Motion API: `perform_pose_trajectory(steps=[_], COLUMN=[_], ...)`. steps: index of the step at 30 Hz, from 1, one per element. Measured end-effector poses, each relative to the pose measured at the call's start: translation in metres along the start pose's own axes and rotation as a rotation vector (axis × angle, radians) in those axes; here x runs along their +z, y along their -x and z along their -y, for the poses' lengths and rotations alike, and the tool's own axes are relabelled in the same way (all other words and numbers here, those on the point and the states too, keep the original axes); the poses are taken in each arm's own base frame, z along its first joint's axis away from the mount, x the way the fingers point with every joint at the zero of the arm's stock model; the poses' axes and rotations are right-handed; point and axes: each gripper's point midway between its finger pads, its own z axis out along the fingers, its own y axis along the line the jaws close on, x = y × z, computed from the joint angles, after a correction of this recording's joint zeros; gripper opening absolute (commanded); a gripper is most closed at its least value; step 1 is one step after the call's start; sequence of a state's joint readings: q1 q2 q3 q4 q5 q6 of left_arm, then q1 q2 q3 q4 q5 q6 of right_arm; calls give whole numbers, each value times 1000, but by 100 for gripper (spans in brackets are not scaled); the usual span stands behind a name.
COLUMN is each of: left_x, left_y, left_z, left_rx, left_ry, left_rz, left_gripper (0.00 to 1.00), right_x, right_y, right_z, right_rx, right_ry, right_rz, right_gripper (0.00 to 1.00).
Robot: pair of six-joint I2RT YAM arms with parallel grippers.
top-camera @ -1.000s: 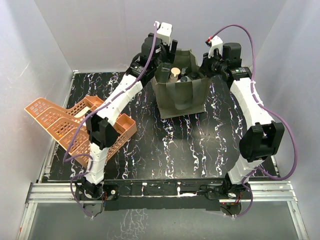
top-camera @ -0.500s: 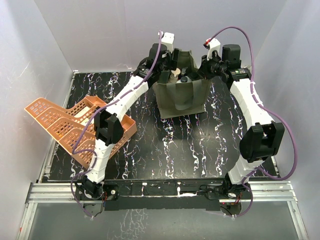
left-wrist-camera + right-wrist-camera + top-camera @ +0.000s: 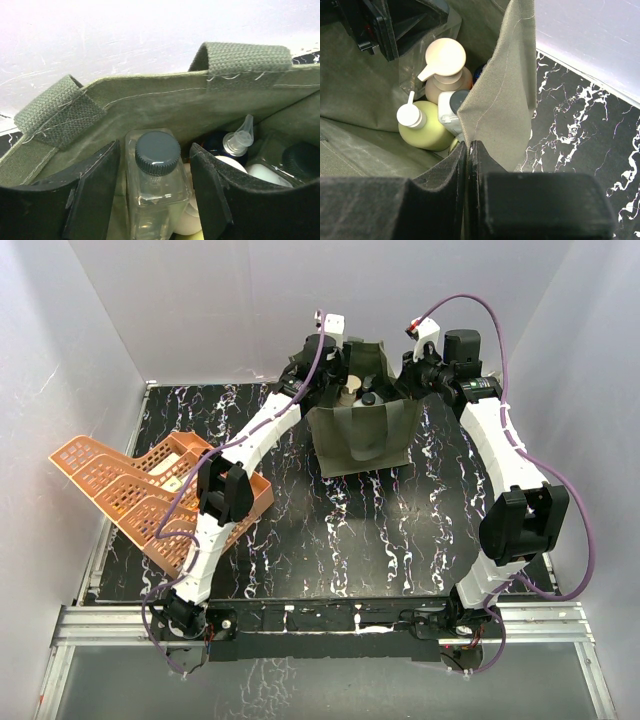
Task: Place the personal care products into the canvas bag
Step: Adjust the care product in the canvas bag.
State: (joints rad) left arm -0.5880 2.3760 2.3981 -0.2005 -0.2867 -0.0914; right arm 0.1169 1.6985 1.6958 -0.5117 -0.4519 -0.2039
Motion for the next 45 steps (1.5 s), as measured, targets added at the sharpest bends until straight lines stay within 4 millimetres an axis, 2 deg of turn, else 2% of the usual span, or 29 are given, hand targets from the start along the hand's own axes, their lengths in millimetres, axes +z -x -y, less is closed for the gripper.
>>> perform_pose_trajectory(steps=[16,26,33,38,45], left_x=[5,5,8,13,14], left_y=[-5,-7,-6,-1,5], left_z=[-13,-23,-34,-39,-35], left_rx=[-42,-70,-120,-167,-189], left_ry=[32,77,80,33,-12], left_rz=[-14,-16,-19,-9,9], left_gripper=[55,50,58,61,63], right_x=[0,0,0,0,1], right_y=[0,0,0,0,1], right_z=[0,0,-1,0,0], right_rx=[-4,-3,2,2,1], right_ry=[0,1,1,1,0], right_rz=[0,0,0,1,5], right_gripper=[8,8,8,8,8])
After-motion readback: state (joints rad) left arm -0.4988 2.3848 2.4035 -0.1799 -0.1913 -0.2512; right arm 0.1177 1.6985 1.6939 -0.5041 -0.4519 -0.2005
